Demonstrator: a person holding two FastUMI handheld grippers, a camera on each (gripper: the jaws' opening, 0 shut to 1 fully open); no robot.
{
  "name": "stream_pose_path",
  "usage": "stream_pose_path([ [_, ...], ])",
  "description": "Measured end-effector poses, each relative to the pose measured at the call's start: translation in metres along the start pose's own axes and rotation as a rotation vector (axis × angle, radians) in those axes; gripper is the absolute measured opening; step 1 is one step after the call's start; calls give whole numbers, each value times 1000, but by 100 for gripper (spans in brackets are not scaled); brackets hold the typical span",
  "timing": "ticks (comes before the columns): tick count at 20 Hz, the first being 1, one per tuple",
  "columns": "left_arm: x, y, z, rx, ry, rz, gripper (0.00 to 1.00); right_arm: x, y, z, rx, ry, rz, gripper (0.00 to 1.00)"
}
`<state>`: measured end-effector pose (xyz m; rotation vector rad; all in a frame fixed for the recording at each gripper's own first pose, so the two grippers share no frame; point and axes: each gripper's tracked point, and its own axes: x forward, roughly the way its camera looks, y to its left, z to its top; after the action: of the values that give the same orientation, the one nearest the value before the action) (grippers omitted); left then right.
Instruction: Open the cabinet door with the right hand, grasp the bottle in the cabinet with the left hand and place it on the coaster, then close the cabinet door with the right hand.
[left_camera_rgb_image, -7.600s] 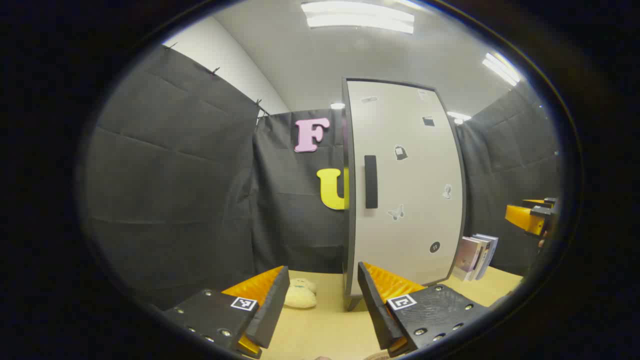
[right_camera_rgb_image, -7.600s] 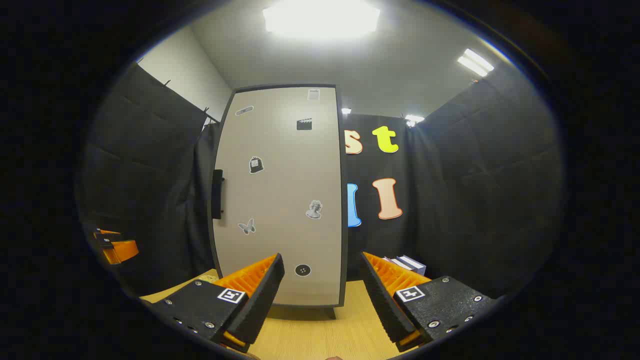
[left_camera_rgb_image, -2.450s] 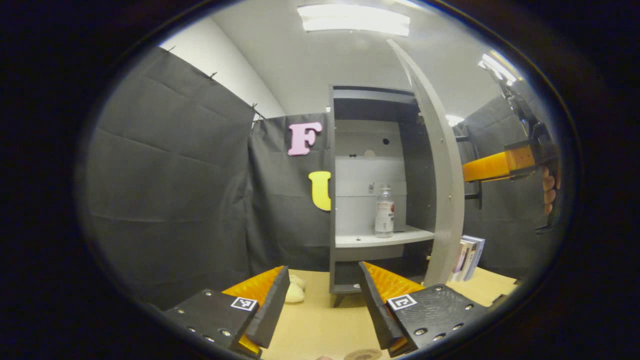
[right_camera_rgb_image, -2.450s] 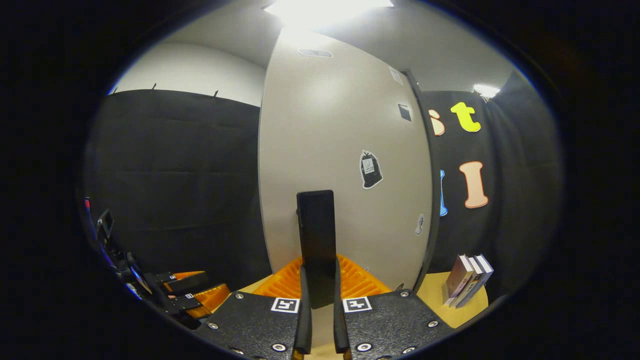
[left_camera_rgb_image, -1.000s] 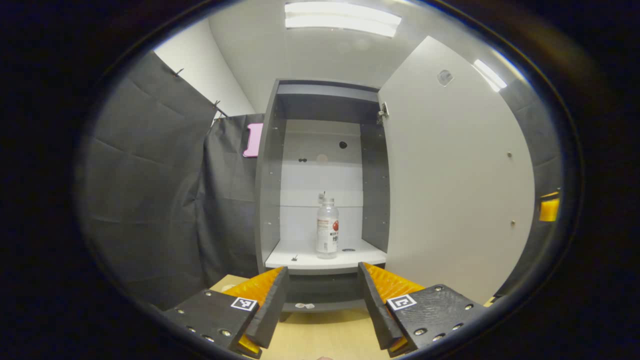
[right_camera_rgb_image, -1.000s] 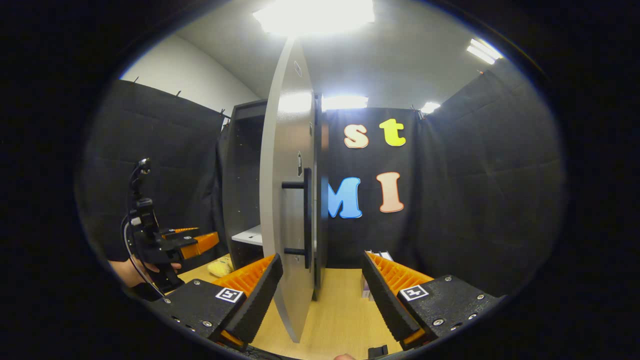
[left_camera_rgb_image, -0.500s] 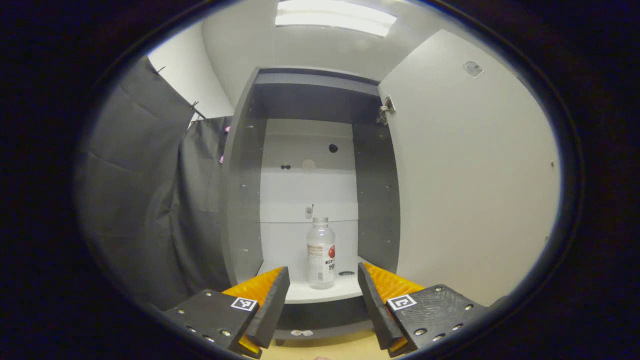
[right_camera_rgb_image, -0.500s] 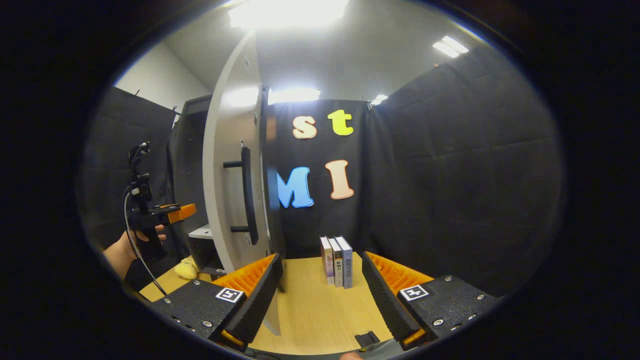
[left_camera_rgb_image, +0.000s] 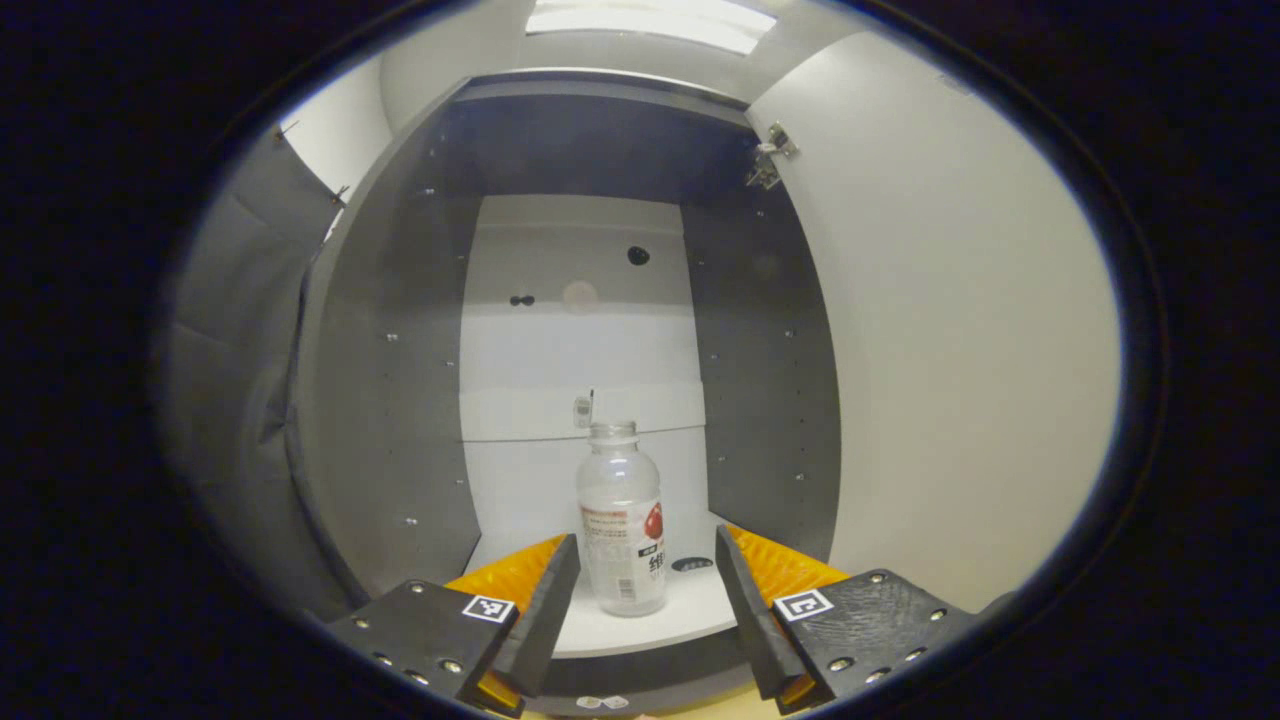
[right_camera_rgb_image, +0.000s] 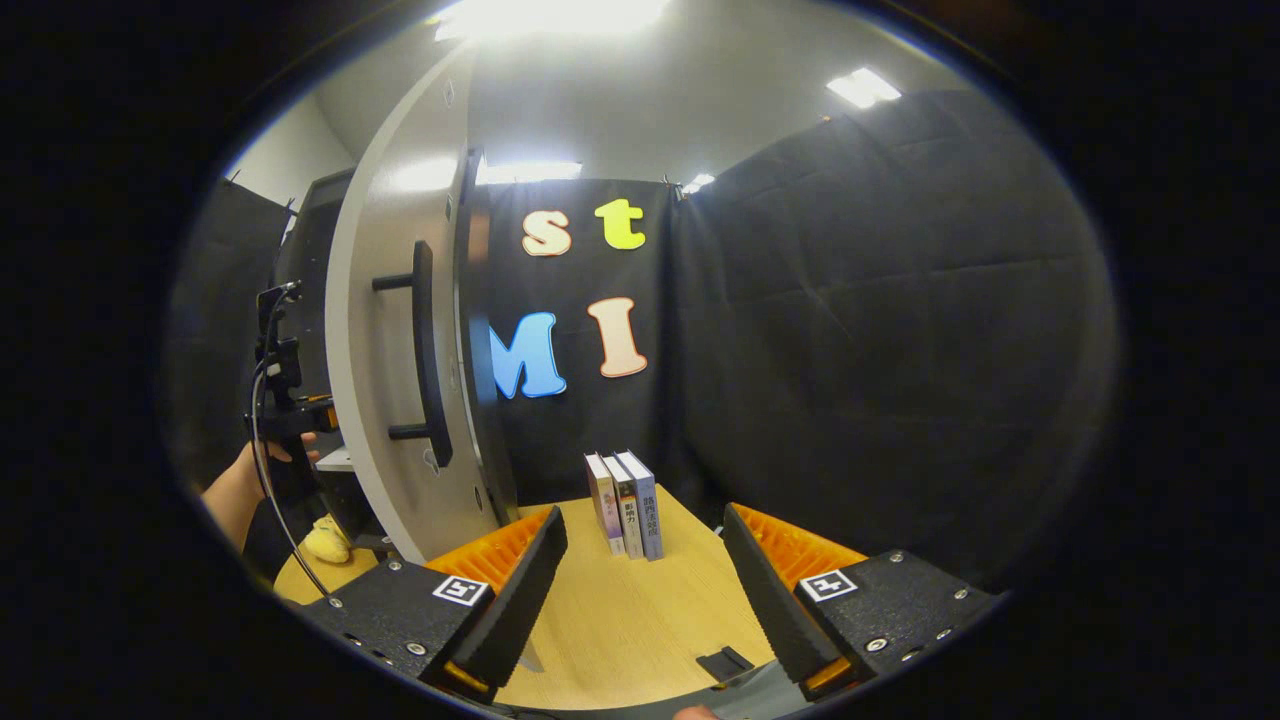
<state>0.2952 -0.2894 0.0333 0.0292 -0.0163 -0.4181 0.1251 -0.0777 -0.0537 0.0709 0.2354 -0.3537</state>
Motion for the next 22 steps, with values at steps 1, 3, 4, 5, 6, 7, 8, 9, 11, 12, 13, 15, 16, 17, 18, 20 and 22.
stream_pose_path([
  [1, 9, 0, -6, -7, 5, -6, 82, 2, 0, -4, 8, 12, -12, 97],
  [3, 22, 3, -15, -7, 17, -9, 78, 5, 2, -11, 27, 30, -34, 97],
  [4, 30, 6, -20, -7, 22, -4, 75, 8, 4, -13, 32, 36, -43, 97],
  [5, 37, 8, -24, -12, 26, -6, 78, 10, 5, -17, 35, 40, -53, 97],
  [6, 43, 10, -28, -18, 28, -6, 75, 12, 7, -19, 34, 44, -61, 97],
  [7, 49, 13, -30, -21, 27, -5, 75, 14, 8, -23, 33, 49, -68, 97],
  [8, 56, 16, -33, -20, 29, -3, 82, 17, 10, -25, 33, 57, -73, 97],
  [9, 61, 17, -35, -20, 31, -4, 78, 20, 14, -28, 32, 64, -73, 97],
  [11, 71, 18, -38, -16, 31, -11, 82, 21, 18, -32, 27, 75, -75, 97],
  [12, 74, 20, -39, -10, 32, -6, 78, 22, 21, -33, 23, 79, -73, 97],
  [13, 75, 21, -38, -7, 32, -2, 82, 24, 24, -35, 20, 81, -69, 96],
  [15, 73, 17, -38, -17, 33, -8, 66, 26, 27, -35, 14, 78, -62, 97],
  [16, 70, 17, -37, -23, 38, -14, 70, 25, 27, -33, 13, 75, -58, 96],
  [17, 66, 16, -34, -33, 37, -23, 71, 24, 27, -32, 17, 71, -51, 97],
  [18, 60, 16, -30, -43, 28, -26, 71, 23, 29, -30, 25, 68, -35, 97],
  [20, 44, 16, -18, -50, 4, -18, 71, 21, 29, -23, 25, 46, -6, 96],
  [22, 24, 16, -8, -47, -12, -3, 71, 18, 23, -17, 9, 26, 3, 96],
])
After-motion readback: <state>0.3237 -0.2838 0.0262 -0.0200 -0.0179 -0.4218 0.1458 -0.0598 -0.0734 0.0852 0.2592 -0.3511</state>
